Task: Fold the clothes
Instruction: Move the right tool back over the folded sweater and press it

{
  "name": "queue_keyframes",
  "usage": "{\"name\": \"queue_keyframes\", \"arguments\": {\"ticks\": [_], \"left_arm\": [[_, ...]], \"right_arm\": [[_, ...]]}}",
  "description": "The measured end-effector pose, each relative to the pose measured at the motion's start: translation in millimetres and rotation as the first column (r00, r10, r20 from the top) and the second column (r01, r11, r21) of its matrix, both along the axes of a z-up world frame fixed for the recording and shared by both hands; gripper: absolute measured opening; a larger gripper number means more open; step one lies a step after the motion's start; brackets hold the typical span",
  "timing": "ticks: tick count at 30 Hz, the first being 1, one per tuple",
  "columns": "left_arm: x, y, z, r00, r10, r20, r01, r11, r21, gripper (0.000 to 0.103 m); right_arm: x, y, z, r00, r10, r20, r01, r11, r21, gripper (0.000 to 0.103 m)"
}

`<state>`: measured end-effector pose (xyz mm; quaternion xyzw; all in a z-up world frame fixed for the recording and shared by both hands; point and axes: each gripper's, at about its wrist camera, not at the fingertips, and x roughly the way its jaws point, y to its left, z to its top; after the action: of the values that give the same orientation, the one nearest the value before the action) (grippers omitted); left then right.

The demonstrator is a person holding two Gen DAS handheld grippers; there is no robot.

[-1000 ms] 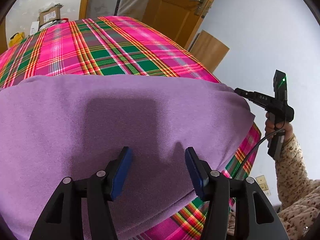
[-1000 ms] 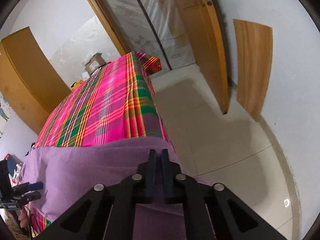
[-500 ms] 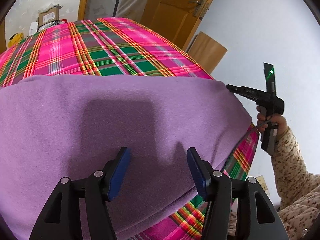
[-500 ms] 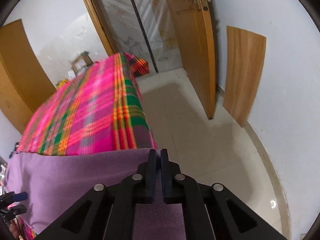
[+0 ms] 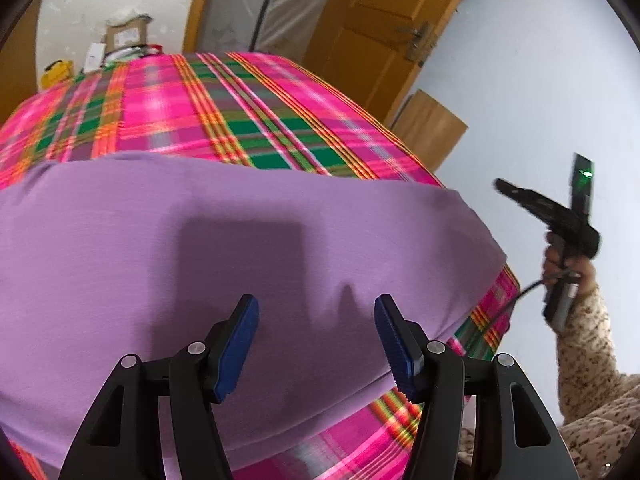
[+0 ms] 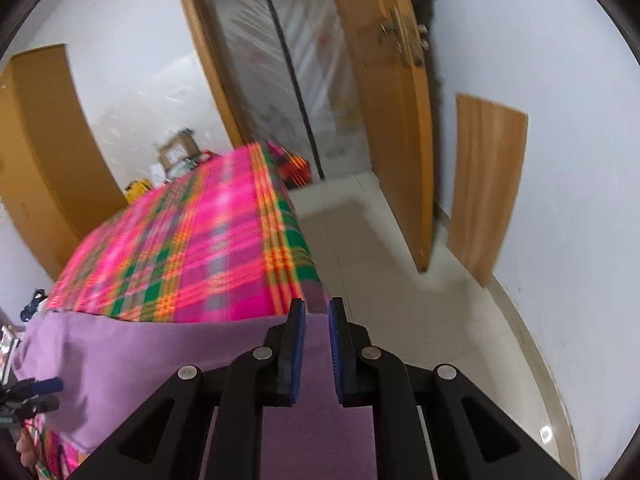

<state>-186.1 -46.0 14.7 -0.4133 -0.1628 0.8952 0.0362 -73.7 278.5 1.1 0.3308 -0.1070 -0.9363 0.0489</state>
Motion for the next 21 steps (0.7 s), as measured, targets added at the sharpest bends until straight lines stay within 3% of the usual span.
{"name": "queue_keyframes", "arguments": {"ticks": [5,11,17,21], "left_arm": [[29.8,-29.8,6.6,0.994,0.104,-0.022,-0.104,0.994,-0.010,0.063],[68.1,-69.7,3.6,0.969,0.247,-0.013,-0.247,0.969,0.012,0.063],[91.0,-95.9,-11.7,0.949,0.315,0.034,-0.315,0.949,0.006,0.063],[103.5,-105.6,-16.8,0.940,0.337,0.051,-0.337,0.941,-0.006,0.063]], "right_arm": [[10.4,-31.8,12.7,0.989,0.147,-0.009,-0.147,0.989,0.002,0.012],[10.7,-117.9,-18.3,0.925,0.373,0.077,-0.376,0.926,0.035,0.012],[8.3,-166.8,-48.1,0.887,0.433,0.159,-0.446,0.893,0.060,0.013],[10.7,-173.7,-44.2,0.890,0.427,0.161,-0.442,0.894,0.076,0.017]]}}
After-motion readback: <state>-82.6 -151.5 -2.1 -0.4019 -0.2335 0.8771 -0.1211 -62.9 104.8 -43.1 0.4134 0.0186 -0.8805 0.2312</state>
